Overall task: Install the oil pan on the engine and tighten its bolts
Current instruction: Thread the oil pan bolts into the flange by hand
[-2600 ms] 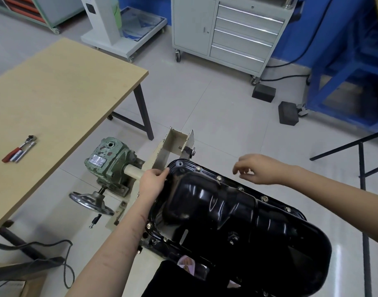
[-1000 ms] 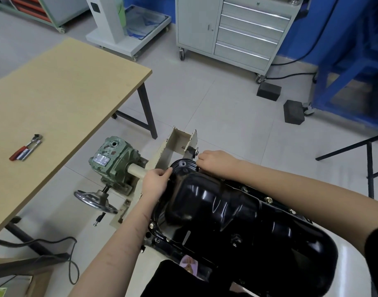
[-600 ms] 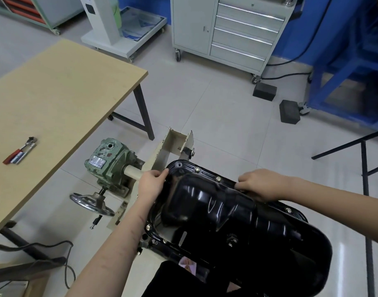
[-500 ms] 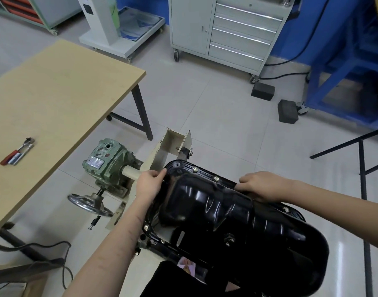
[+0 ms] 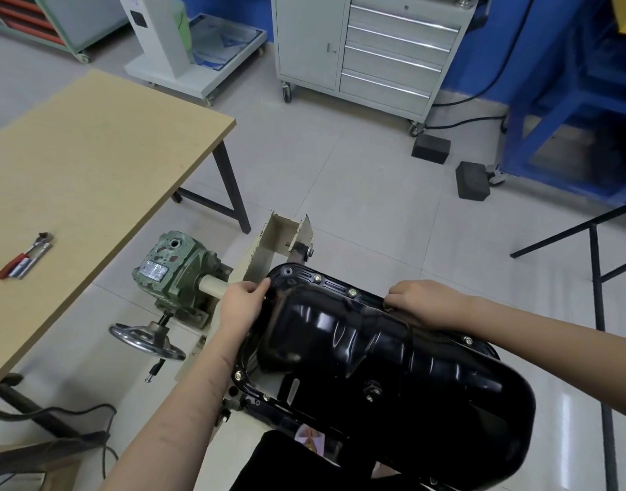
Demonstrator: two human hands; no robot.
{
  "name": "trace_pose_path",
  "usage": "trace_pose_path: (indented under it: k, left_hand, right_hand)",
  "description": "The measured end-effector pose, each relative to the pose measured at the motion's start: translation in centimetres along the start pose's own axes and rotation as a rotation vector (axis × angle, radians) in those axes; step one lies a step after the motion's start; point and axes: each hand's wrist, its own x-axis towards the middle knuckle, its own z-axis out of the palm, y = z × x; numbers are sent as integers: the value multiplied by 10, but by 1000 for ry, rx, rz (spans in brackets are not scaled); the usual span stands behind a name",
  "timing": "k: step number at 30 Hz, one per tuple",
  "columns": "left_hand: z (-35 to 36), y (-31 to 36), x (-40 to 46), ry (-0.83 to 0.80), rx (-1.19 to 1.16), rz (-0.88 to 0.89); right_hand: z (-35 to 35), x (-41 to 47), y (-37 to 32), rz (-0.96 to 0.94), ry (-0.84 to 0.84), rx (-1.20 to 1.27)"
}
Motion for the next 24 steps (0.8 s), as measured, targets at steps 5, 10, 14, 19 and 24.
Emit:
trace_pose_path:
  k: [5, 10, 14, 19, 24]
  left_hand:
    - [0, 0, 0, -1, 18, -10]
    - [0, 0, 0, 4, 12, -6]
    - [0, 0, 0, 6, 14, -7]
    - [-1, 0, 0, 1, 17, -4]
    - [-1, 0, 0, 0, 11, -8]
  right_hand:
    - [-3, 2, -2, 11, -24, -32]
    - [-6, 3, -6, 5, -56, -81]
    - [-5, 3, -8, 24, -51, -125]
    - [-4, 1, -8, 28, -59, -83]
    - [-5, -1, -8, 31, -84, -77]
